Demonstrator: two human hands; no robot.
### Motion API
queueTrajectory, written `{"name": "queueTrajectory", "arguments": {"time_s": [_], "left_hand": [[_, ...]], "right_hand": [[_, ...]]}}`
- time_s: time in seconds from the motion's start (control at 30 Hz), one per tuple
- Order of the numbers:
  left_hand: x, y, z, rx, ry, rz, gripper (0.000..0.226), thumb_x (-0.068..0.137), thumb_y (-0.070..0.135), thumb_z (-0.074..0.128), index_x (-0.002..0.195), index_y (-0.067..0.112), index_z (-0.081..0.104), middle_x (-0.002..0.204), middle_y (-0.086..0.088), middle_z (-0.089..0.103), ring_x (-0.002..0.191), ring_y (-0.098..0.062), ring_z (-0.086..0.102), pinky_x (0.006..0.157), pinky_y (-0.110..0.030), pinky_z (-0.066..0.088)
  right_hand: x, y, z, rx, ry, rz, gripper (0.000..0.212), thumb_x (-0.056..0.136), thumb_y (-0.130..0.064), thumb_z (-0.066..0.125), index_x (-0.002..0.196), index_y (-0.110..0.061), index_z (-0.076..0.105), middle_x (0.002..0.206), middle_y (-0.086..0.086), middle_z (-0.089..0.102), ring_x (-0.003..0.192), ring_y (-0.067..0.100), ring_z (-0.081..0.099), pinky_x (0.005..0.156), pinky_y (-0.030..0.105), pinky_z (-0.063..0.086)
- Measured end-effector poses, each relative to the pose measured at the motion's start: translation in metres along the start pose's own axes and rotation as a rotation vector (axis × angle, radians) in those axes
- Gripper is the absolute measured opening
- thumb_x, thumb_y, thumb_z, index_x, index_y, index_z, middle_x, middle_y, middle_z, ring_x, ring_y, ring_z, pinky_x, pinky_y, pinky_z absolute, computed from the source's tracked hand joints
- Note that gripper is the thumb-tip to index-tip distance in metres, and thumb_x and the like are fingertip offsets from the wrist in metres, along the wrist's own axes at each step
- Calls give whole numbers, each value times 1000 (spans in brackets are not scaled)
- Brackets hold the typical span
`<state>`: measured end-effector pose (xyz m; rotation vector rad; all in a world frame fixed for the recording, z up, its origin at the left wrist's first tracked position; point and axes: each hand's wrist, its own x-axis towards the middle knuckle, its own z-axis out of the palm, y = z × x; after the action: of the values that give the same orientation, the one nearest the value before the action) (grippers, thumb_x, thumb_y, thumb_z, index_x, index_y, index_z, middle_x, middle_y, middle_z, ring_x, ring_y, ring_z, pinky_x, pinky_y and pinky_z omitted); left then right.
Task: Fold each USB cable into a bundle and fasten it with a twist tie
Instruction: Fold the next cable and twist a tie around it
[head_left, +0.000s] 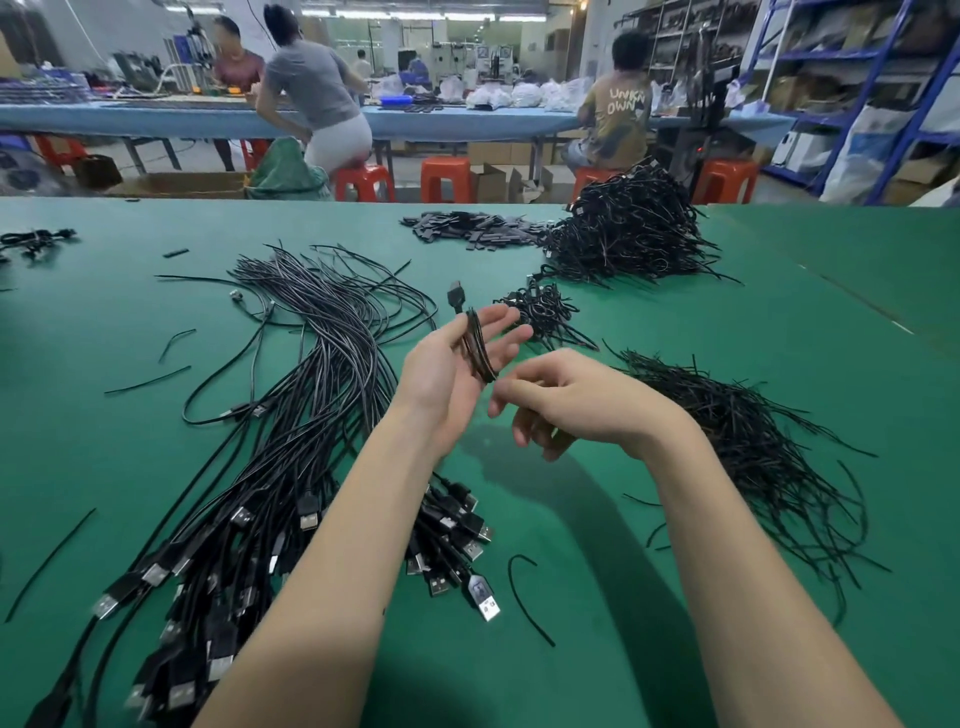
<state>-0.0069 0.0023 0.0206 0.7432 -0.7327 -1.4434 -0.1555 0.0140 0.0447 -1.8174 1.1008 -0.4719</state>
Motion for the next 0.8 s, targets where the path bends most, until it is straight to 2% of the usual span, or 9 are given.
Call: {"name": "queueTrajectory", "arguments": {"time_s": [0.13, 0.23, 0.3, 0.37, 0.43, 0.53, 0.63, 0.73, 0.8], "left_hand": [[-4, 0, 5, -3, -61, 31, 40, 108, 21, 27, 108, 0, 62, 115, -16, 71, 98, -25, 71, 81, -28, 54], [-6, -6, 11, 170, -64, 78, 39, 108, 19, 26, 100, 5, 61, 101, -9, 75, 91, -21, 71, 81, -30, 55], [-6, -9, 13, 281, -38, 130, 37, 108, 17, 27, 91, 7, 58, 84, -4, 73, 81, -21, 69, 70, -30, 54], [-7, -11, 15, 352, -8, 167, 35, 108, 17, 27, 84, 11, 52, 66, 2, 62, 71, -21, 62, 55, -28, 47], [-7, -11, 15, 299, 14, 161, 35, 108, 16, 27, 80, 13, 46, 59, 3, 44, 62, -18, 58, 56, -24, 43], [-8, -4, 11, 122, -3, 101, 35, 109, 18, 27, 78, 15, 43, 60, 4, 27, 52, -14, 46, 55, -21, 40], [-13, 4, 5, 19, -166, -38, 33, 108, 19, 27, 80, 17, 42, 64, 5, 24, 53, -12, 39, 55, -19, 39], [-18, 3, 5, 60, -297, -130, 30, 108, 21, 28, 82, 16, 43, 66, 4, 25, 57, -12, 42, 60, -21, 39], [-17, -1, 9, 55, -282, -138, 31, 109, 22, 28, 83, 14, 46, 65, 4, 26, 59, -13, 44, 63, -21, 42]], "right_hand": [[3, 5, 0, 14, 85, 34, 35, 105, -28, 50, 87, -6, 71, 54, 0, 59, 44, 11, 43, 45, 21, 44], [5, 8, 1, 7, 101, 28, 36, 105, -28, 51, 83, -9, 72, 51, -2, 54, 41, 10, 40, 42, 19, 38], [6, 11, 3, 2, 104, 30, 36, 105, -27, 53, 84, -7, 73, 51, -3, 54, 42, 9, 40, 42, 18, 38], [8, 13, 2, 26, 92, 50, 37, 104, -31, 54, 87, -5, 75, 54, -2, 59, 45, 10, 43, 44, 18, 41], [6, 15, -3, 37, 63, 95, 38, 99, -41, 60, 92, -7, 77, 66, 0, 70, 52, 9, 50, 53, 18, 49], [1, 22, -21, 76, 111, 129, 36, 90, -51, 69, 104, -19, 76, 94, -3, 79, 69, 5, 61, 70, 21, 54], [-4, 29, -34, 274, 270, 59, 31, 96, -44, 65, 119, -25, 69, 109, -7, 77, 74, 6, 66, 66, 21, 53], [-3, 27, -33, 347, 291, -63, 24, 102, -37, 58, 120, -27, 71, 106, -8, 77, 65, 9, 62, 59, 19, 49], [0, 23, -27, 384, 299, -98, 21, 103, -30, 58, 110, -22, 76, 93, -6, 77, 58, 9, 54, 53, 18, 46]]}}
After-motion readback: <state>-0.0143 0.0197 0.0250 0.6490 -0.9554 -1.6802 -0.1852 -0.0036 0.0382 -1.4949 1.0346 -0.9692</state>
